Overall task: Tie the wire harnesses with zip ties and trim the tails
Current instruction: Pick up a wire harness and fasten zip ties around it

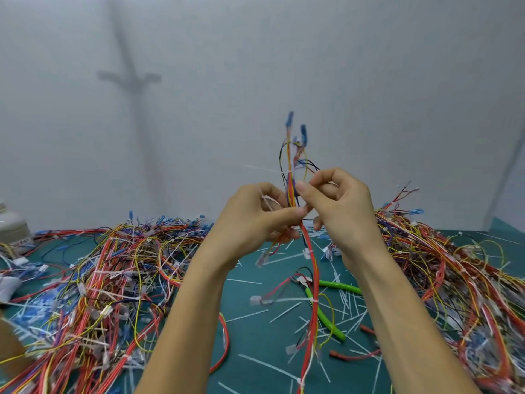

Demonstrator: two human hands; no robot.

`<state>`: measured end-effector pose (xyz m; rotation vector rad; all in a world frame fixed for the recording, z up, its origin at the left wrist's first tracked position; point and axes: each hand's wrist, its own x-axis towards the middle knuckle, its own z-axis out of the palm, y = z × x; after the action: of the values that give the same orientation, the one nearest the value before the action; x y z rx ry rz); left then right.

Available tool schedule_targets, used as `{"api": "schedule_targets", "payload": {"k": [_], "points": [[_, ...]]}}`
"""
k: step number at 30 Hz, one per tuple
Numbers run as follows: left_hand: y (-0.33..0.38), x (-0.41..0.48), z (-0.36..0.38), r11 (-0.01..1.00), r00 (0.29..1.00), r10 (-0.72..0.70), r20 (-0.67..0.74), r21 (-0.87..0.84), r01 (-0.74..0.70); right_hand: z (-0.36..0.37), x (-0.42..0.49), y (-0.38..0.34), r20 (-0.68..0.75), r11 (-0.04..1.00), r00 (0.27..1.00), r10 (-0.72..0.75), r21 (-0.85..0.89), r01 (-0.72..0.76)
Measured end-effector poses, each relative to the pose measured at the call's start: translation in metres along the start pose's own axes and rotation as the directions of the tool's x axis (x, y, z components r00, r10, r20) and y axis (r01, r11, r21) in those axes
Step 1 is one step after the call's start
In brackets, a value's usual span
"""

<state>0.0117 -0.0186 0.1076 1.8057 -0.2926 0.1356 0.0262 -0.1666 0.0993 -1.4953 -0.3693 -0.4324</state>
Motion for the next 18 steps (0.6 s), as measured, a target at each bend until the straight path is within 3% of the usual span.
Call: {"api": "schedule_targets", "payload": {"k": [2, 5, 11, 15, 18], "points": [[0.002, -0.001, -0.001, 0.996, 0.999, -0.004, -0.041, -0.088, 0.000, 0.000, 0.000, -0.001, 0.054, 1.000, 0.999, -0.003, -0.011, 0.003], [0.002, -0.001, -0.006, 0.997, 0.997, 0.015, -0.077, -0.076, -0.021, -0.003, 0.001, -0.003, 0.104, 0.997, 0.994, -0.032, -0.072, 0.040], [0.000, 0.000, -0.014, 0.999, 0.996, 0.023, -0.081, -0.044, -0.026, -0.005, 0.002, 0.000, 0.173, 0.885, 0.980, -0.103, -0.433, 0.170], [-0.002, 0.000, -0.017, 0.998, 0.994, 0.020, -0.107, -0.059, -0.026, -0.004, 0.001, -0.002, 0.096, 0.942, 0.980, -0.172, -0.276, 0.193], [-0.004, 0.001, -0.021, 0.995, 0.983, 0.028, -0.179, -0.092, -0.045, -0.004, 0.001, -0.004, -0.071, 0.981, 0.981, -0.178, -0.088, 0.172]]}}
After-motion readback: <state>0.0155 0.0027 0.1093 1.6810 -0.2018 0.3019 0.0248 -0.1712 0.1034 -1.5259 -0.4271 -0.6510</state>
